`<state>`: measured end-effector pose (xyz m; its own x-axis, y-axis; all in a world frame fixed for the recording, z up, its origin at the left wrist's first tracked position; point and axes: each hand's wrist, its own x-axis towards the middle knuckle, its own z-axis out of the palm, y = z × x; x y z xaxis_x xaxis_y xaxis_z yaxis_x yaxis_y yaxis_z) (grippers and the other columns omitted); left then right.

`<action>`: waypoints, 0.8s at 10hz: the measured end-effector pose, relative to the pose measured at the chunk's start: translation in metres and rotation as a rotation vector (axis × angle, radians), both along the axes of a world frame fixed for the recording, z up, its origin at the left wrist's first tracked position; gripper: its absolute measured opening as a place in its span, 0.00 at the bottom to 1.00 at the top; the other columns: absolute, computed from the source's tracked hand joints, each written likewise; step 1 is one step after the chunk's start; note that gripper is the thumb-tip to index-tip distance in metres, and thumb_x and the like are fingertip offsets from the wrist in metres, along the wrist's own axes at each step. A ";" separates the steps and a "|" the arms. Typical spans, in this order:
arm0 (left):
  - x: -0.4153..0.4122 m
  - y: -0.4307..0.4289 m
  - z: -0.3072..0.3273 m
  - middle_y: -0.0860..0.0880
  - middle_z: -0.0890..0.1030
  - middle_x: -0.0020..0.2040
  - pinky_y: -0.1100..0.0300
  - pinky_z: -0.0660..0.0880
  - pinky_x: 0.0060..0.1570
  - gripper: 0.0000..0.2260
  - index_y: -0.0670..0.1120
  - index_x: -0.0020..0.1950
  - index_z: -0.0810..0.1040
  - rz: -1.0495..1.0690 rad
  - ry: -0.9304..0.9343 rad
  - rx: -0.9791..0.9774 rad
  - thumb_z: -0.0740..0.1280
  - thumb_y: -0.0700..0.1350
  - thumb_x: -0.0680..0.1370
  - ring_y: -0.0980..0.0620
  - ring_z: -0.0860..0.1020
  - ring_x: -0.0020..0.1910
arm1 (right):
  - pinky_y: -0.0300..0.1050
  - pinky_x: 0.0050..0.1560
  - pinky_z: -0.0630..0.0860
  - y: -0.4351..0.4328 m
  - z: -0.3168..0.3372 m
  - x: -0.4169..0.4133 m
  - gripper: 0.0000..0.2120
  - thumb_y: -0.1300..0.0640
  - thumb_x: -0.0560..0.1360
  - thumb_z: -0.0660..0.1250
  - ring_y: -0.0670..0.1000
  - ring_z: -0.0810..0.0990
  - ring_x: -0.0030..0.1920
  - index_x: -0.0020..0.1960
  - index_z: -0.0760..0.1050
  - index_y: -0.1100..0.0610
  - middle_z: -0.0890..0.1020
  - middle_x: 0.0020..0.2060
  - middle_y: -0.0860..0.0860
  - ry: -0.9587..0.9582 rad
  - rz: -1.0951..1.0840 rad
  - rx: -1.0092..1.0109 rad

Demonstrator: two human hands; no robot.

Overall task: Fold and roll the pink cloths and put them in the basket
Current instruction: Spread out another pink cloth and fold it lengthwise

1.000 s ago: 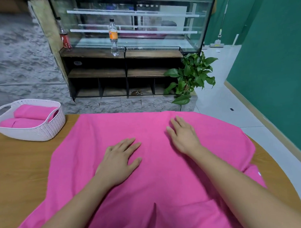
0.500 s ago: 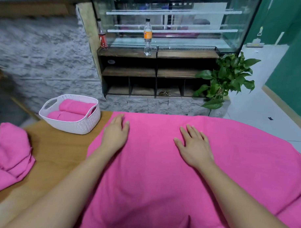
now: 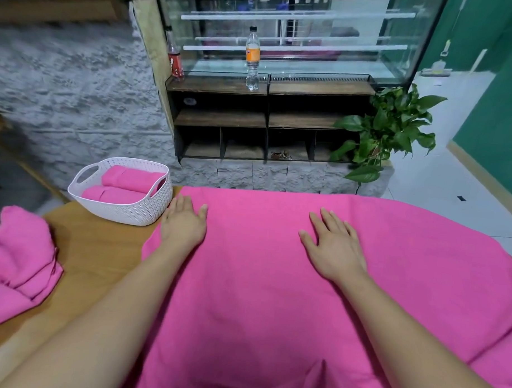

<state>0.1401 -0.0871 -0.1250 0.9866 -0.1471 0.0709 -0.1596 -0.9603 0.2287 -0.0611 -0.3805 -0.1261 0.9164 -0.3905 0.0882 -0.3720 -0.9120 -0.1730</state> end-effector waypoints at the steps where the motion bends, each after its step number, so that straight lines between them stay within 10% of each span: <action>1: -0.001 -0.002 -0.002 0.42 0.57 0.85 0.48 0.52 0.82 0.34 0.41 0.84 0.60 -0.004 -0.006 0.039 0.49 0.63 0.86 0.45 0.53 0.84 | 0.54 0.83 0.48 0.001 0.000 0.000 0.35 0.32 0.84 0.44 0.50 0.50 0.85 0.85 0.56 0.47 0.55 0.85 0.50 -0.002 0.000 0.000; 8: -0.005 -0.048 0.009 0.46 0.55 0.86 0.46 0.51 0.82 0.25 0.48 0.82 0.66 -0.266 -0.043 -0.056 0.54 0.56 0.87 0.47 0.51 0.85 | 0.54 0.83 0.46 0.003 0.003 0.000 0.34 0.34 0.84 0.44 0.51 0.49 0.85 0.86 0.54 0.48 0.53 0.85 0.51 0.030 0.005 0.000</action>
